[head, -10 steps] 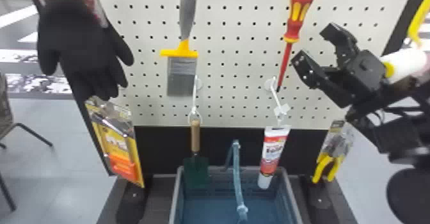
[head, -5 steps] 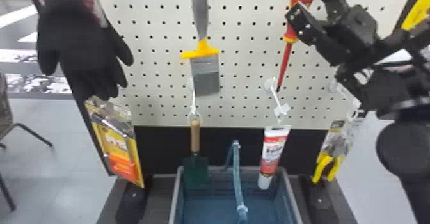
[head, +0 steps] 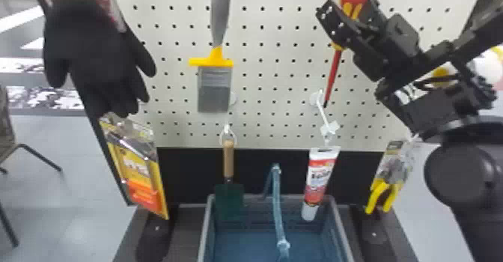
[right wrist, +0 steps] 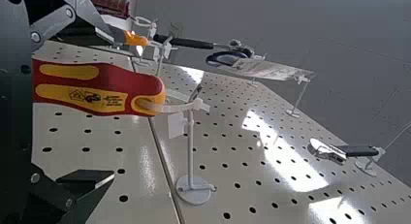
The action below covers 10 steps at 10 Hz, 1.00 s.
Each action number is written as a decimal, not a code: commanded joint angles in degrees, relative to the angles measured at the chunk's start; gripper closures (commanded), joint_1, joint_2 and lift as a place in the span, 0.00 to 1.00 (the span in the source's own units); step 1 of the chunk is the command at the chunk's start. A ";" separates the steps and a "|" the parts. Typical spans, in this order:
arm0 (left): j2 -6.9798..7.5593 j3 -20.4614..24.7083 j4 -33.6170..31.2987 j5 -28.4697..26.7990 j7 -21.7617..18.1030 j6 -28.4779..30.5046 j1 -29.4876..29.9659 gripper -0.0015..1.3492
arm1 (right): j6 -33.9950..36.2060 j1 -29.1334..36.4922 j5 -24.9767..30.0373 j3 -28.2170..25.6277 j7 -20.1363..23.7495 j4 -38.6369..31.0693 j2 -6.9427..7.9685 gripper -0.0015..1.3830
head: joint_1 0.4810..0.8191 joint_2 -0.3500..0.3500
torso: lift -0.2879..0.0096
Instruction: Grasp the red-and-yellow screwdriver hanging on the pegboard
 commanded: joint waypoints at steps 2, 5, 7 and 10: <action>0.00 0.00 -0.01 -0.01 0.00 -0.09 0.08 0.31 | 0.53 0.85 -0.34 0.01 -1.21 -0.84 0.19 0.66 | 0.20 0.50 | 0.63; 0.00 0.00 0.13 0.08 0.00 0.00 0.20 0.31 | 0.79 1.96 0.45 0.01 -2.70 -2.10 0.81 0.92 | 0.20 0.50 | 0.63; 0.00 0.00 0.13 0.08 0.00 0.00 0.20 0.31 | 0.79 2.21 0.71 0.01 -2.70 -2.53 0.81 0.92 | 0.20 0.50 | 0.63; 0.00 0.00 0.13 0.08 0.00 0.00 0.08 0.31 | 0.79 2.33 0.80 0.01 -2.70 -2.53 0.90 0.92 | 0.20 0.50 | 0.63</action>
